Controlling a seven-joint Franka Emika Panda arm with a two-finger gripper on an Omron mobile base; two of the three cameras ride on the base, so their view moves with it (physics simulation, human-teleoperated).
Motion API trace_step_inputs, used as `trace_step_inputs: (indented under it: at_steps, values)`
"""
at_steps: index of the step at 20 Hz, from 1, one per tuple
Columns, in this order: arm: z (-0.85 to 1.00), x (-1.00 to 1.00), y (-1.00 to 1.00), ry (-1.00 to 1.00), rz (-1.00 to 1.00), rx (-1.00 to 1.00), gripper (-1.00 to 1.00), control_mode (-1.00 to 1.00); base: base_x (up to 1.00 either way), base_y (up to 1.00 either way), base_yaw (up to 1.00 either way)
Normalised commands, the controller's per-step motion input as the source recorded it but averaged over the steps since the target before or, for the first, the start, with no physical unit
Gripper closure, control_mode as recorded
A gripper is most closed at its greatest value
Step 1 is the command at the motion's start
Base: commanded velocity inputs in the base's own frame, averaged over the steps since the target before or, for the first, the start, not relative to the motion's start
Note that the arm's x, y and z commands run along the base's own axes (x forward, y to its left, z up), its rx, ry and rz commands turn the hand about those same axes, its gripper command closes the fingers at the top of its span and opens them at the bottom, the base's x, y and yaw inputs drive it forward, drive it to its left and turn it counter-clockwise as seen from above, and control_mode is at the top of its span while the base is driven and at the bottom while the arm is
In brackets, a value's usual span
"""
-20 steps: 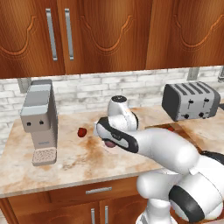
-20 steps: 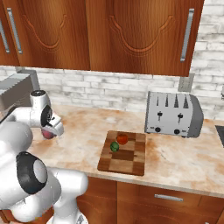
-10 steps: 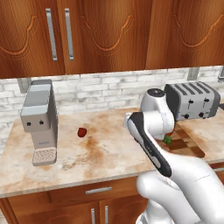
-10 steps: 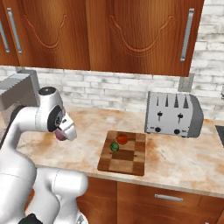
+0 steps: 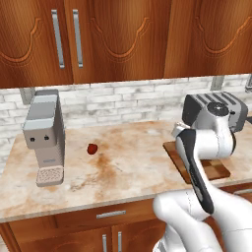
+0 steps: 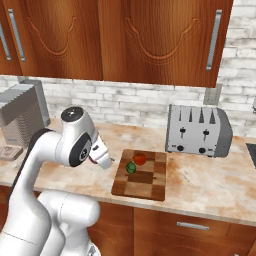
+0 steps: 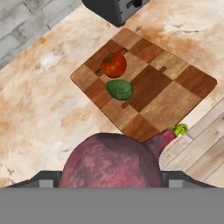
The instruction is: Place the avocado, onion, tomato, and bell pepper on the cutting board.
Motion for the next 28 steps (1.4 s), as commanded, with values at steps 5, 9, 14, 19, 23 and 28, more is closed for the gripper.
trace_step_inputs:
  at_steps: [5,9,14,19,23,28]
  values:
    - [0.31,0.13,-0.65,-0.03,-0.02,-0.04,1.00,-1.00,0.00,0.00,0.00]
    - [0.08,0.35,-0.62,0.01,-0.02,0.00,1.00,-1.00,0.00,0.00,0.00]
    - [-0.03,0.41,-0.50,0.09,-0.02,0.00,1.00,-1.00,0.00,0.00,0.00]
    - [-0.17,0.27,-0.29,0.05,0.00,0.00,1.00,-1.00,0.00,0.00,0.00]
    - [-0.37,0.07,-0.26,0.04,0.00,0.00,1.00,-1.00,0.00,0.00,0.00]
    - [-0.43,0.24,-0.19,0.00,0.00,0.00,1.00,-1.00,0.00,0.00,0.00]
